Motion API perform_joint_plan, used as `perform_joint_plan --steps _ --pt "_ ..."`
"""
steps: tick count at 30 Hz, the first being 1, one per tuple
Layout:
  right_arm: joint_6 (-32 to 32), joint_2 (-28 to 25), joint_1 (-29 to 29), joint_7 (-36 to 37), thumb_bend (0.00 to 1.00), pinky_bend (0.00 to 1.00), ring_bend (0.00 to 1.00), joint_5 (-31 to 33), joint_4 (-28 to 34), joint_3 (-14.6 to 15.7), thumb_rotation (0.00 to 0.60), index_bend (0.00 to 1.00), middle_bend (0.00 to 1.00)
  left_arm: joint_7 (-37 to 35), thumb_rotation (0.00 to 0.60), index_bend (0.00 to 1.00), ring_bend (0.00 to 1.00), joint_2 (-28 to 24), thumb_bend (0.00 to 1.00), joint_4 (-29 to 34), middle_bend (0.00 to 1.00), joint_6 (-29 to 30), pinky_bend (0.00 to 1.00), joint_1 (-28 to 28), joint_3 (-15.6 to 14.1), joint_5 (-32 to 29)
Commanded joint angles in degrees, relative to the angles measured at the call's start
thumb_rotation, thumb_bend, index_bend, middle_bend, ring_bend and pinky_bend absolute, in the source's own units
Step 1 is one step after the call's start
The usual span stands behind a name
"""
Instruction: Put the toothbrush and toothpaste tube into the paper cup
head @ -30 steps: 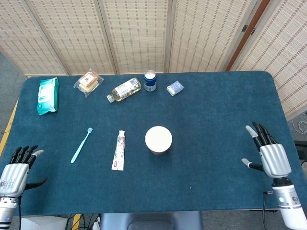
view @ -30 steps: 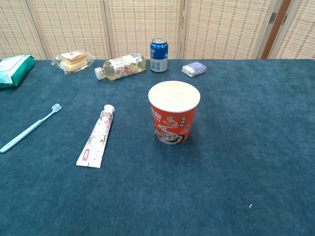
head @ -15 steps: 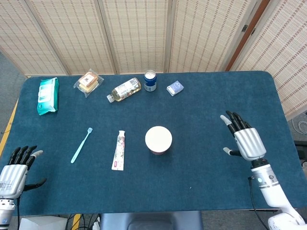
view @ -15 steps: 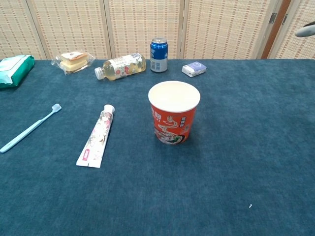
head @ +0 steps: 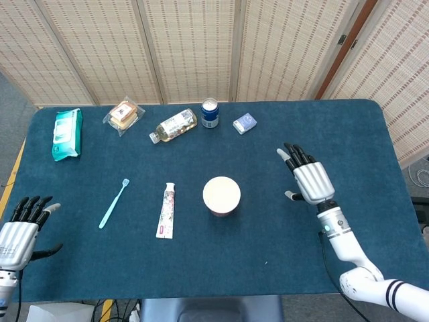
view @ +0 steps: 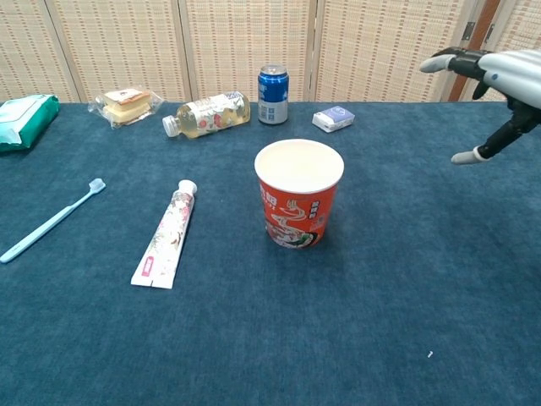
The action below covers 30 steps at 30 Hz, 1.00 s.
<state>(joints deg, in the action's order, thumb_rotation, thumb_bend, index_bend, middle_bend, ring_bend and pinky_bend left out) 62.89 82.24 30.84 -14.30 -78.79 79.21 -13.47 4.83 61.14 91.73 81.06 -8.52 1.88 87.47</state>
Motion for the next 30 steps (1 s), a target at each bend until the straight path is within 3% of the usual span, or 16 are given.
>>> perform_joint_plan --steps 1,17,30 --pt "-2.12 3.03 2.25 -0.04 0.00 0.30 0.00 0.77 -3.02 -0.15 0.600 0.00 0.00 -0.22 0.600 0.20 0.07 -1.03 0.00 0.01 0.12 -0.76 0.05 -0.65 0.32 -0.10" --pt "-6.87 14.73 10.98 -0.91 0.00 0.30 0.00 0.80 -13.32 0.12 0.600 0.00 0.00 -5.72 0.600 0.20 0.07 -3.16 0.00 -3.29 0.12 -1.99 0.05 -0.60 0.11 -1.86" --pt "-6.59 22.35 14.34 5.23 0.00 0.30 0.00 -1.17 -22.55 1.21 0.600 0.00 0.00 -8.49 0.600 0.20 0.07 -3.89 0.00 -5.23 0.12 -0.86 0.05 0.35 -0.04 -2.23"
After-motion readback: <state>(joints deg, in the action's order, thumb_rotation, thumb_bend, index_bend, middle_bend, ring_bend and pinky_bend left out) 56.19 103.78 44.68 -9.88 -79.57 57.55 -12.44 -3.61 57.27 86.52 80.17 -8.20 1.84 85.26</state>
